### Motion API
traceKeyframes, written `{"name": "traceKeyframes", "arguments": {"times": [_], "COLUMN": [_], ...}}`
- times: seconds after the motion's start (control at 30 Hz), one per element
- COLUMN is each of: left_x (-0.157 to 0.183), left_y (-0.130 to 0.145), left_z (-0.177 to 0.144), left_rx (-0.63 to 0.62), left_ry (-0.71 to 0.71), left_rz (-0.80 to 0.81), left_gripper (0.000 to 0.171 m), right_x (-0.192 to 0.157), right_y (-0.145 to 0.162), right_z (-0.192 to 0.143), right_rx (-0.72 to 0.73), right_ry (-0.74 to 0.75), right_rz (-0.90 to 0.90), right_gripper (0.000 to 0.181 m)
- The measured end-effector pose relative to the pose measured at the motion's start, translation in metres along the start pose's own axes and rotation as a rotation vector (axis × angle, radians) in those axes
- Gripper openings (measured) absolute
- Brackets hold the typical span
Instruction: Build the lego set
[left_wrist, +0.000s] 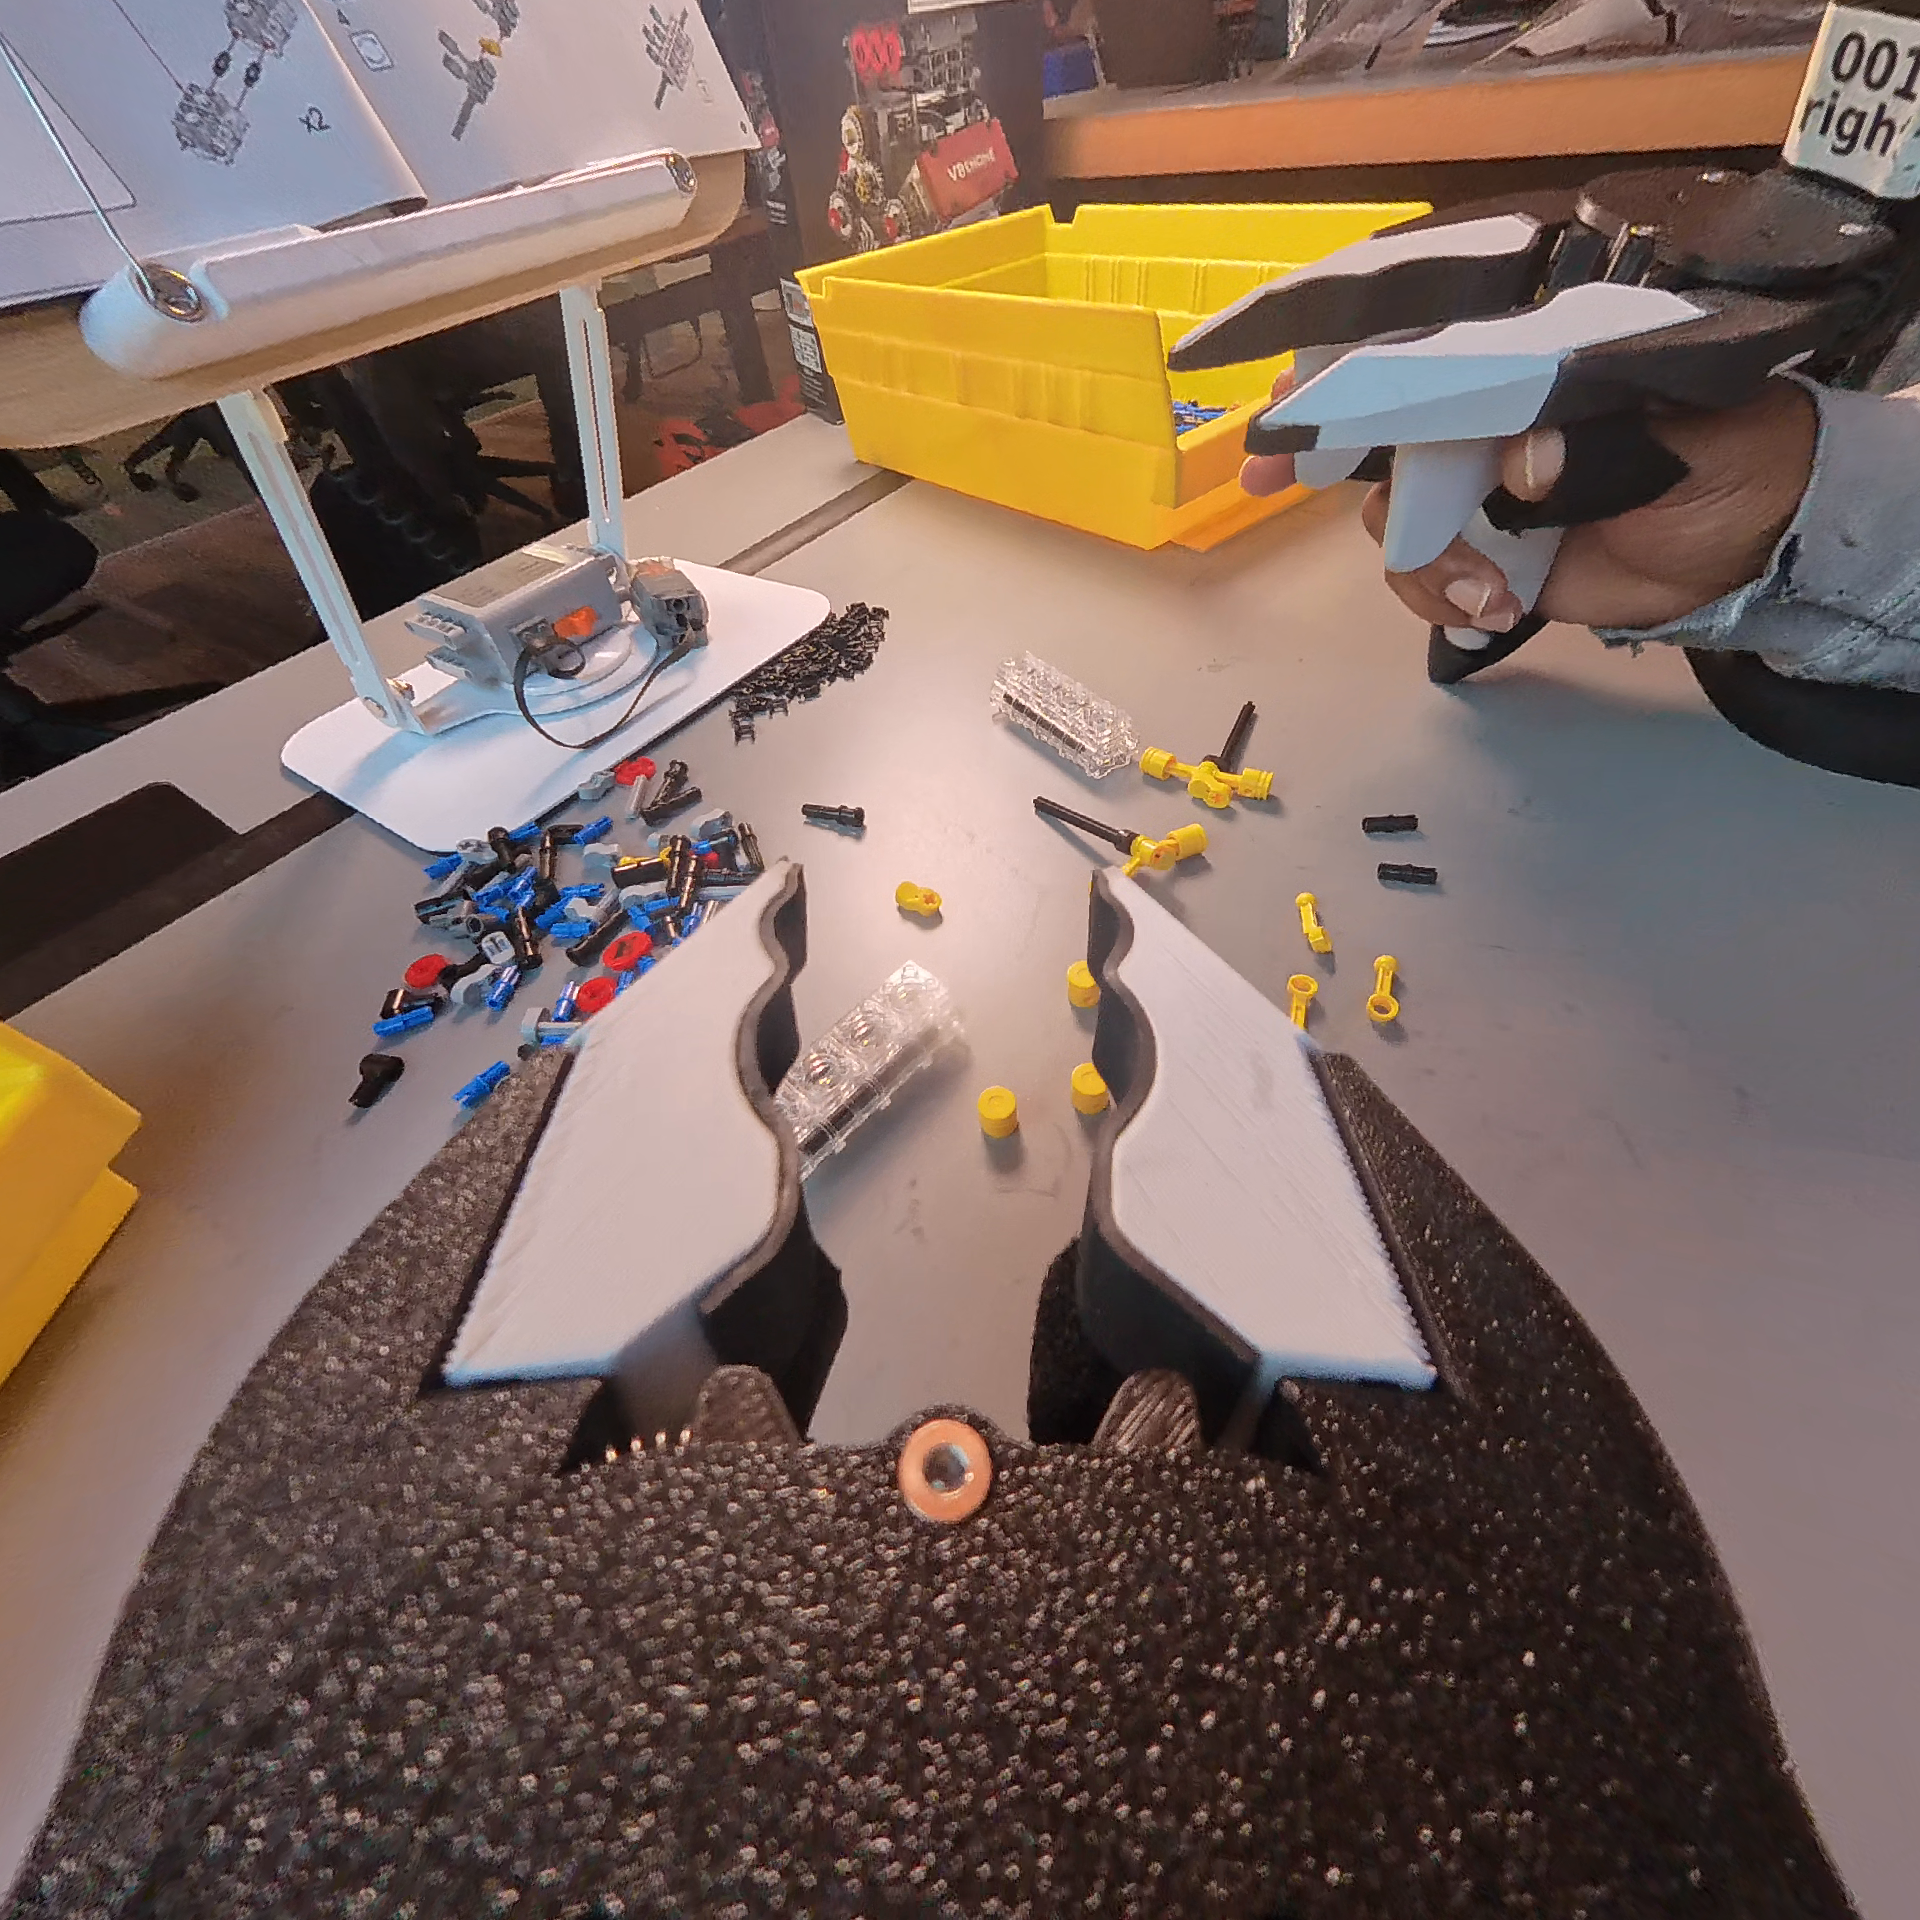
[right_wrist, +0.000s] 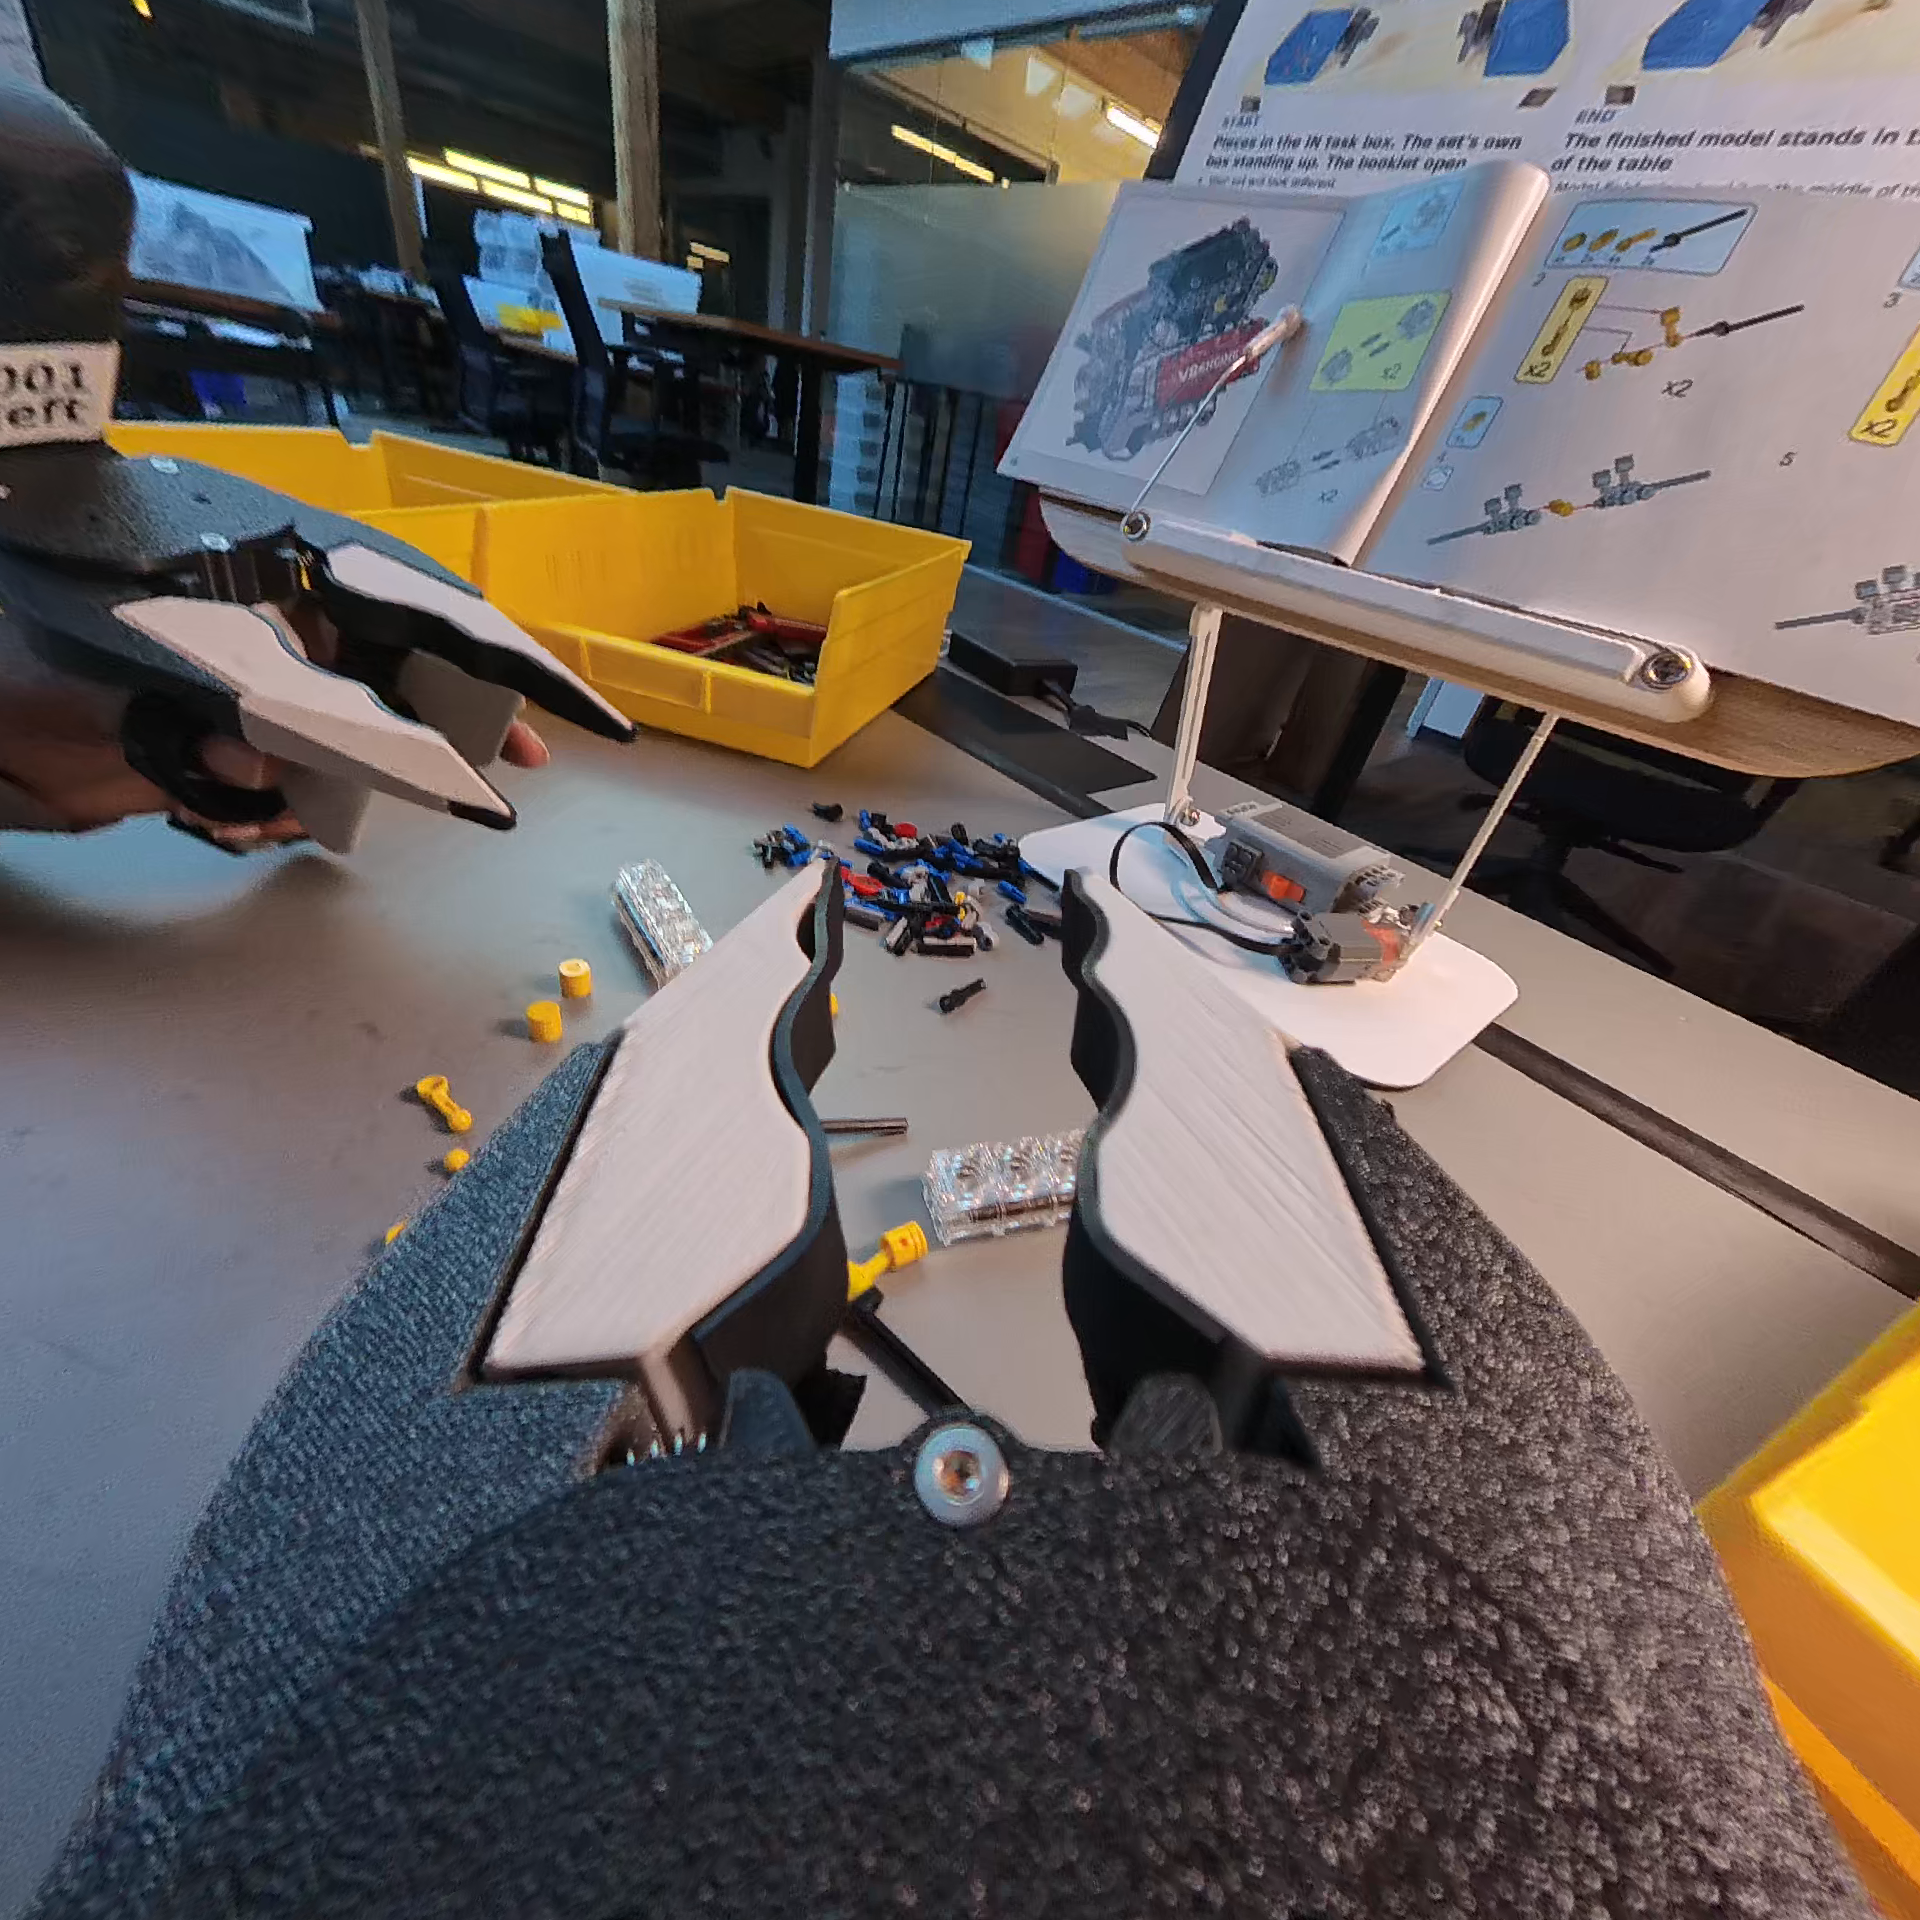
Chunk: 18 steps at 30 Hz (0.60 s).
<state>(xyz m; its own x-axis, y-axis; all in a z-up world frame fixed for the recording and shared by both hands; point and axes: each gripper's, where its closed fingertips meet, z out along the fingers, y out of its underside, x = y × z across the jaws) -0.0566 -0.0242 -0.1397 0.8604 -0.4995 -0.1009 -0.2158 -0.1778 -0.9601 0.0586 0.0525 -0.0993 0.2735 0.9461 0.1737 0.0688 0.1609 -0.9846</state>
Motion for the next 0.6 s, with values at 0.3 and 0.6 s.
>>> {"name": "traceKeyframes", "arguments": {"times": [0.3, 0.6], "left_x": [0.043, 0.079], "left_y": [0.031, 0.07], "left_z": [0.005, 0.009], "left_rx": [-0.187, -0.376], "left_ry": [0.22, 0.359], "left_rz": [0.133, 0.253], "left_gripper": [0.035, 0.027], "right_x": [-0.02, -0.062], "right_y": [0.062, 0.086], "right_z": [-0.01, -0.017], "right_rx": [-0.369, -0.525], "right_ry": [-0.252, -0.49], "right_rz": [-0.167, -0.136], "right_gripper": [0.024, 0.023]}}
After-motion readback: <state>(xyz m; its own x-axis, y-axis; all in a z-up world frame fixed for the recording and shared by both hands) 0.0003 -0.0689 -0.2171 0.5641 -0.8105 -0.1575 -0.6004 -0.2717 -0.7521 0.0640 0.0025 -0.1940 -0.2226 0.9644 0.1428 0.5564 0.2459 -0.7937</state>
